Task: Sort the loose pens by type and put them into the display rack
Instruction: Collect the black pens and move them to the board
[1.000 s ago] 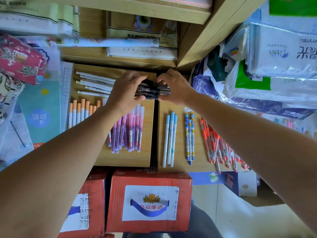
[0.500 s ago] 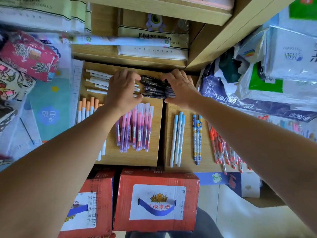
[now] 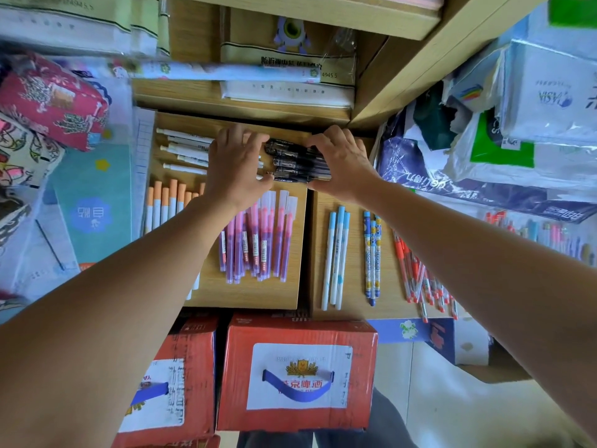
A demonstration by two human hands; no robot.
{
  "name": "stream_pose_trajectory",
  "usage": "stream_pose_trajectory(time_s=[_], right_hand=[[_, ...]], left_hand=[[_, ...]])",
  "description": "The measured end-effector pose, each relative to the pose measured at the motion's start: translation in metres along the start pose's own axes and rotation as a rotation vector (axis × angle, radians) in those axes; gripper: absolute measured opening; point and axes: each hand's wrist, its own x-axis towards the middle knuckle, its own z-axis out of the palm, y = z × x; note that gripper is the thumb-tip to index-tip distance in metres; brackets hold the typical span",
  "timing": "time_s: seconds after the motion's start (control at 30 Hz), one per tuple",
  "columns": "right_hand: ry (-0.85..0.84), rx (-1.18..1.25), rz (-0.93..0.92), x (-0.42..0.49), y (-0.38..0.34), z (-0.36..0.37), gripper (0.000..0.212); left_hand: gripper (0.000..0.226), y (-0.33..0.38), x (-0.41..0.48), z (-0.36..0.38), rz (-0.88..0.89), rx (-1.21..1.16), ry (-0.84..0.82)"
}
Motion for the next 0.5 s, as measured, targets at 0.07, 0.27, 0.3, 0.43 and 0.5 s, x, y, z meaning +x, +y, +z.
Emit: stream_pose_trajectory(time_s=[0.07,0.27,0.3,0.43,0.5], right_hand=[[0.020,0.013,-0.003,-0.001,0.002,0.000,0.065],[0.185,0.264,-0.073,-0.015,0.004,-0.006,0.036],[0.198,0.307,-0.079,-0.020,0.002,-0.009,0.031],[0.230,0.436,-0.057,-0.055,-0.006,-0.017,0.021],[0.237,0.460,-0.030,-0.078,-0.002,-0.018,0.018]], left_hand=[[0.057,0.002,0.000,0.001,0.004,-0.002,0.013],[0.031,0.024,-0.007,-0.005,0.097,-0.068,0.153],[0.025,0.030,-0.010,-0.006,0.120,-0.094,0.151],[0.017,0.062,-0.025,-0.011,0.143,-0.180,0.123],[0.016,0.081,-0.036,-0.011,0.139,-0.198,0.087]])
